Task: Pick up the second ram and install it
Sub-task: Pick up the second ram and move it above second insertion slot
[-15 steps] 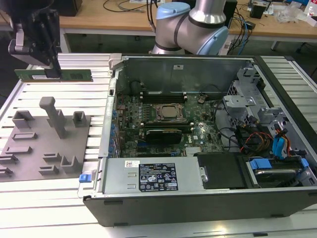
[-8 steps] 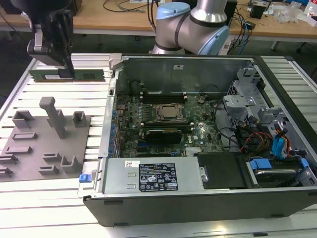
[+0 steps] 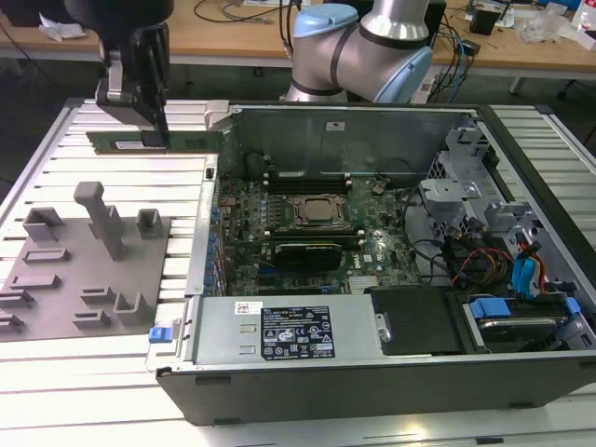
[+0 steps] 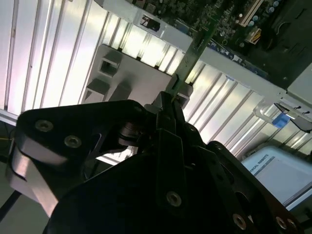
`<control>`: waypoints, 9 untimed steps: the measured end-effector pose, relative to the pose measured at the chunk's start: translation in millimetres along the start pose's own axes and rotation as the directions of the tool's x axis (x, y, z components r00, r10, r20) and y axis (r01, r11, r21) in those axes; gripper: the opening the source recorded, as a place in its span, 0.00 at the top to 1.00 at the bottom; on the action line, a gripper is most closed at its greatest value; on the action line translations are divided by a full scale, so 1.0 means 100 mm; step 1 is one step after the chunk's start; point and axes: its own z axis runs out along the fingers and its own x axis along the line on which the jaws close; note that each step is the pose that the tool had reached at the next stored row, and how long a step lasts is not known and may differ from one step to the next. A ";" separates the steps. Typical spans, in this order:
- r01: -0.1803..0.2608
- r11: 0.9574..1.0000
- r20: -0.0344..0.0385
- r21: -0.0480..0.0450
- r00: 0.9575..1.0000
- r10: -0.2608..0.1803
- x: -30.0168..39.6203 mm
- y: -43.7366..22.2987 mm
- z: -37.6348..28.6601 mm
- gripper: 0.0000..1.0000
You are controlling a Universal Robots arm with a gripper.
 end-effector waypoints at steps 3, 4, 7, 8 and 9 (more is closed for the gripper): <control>-0.012 1.000 0.002 0.000 1.000 0.012 -0.023 -0.115 0.027 0.87; -0.012 1.000 0.002 -0.001 1.000 0.012 -0.039 -0.199 0.032 0.87; -0.013 1.000 0.002 -0.003 1.000 0.013 -0.066 -0.345 0.042 0.87; -0.013 1.000 0.002 -0.003 1.000 0.013 -0.079 -0.420 0.046 0.87; -0.013 1.000 0.002 -0.004 1.000 0.013 -0.087 -0.484 0.052 0.87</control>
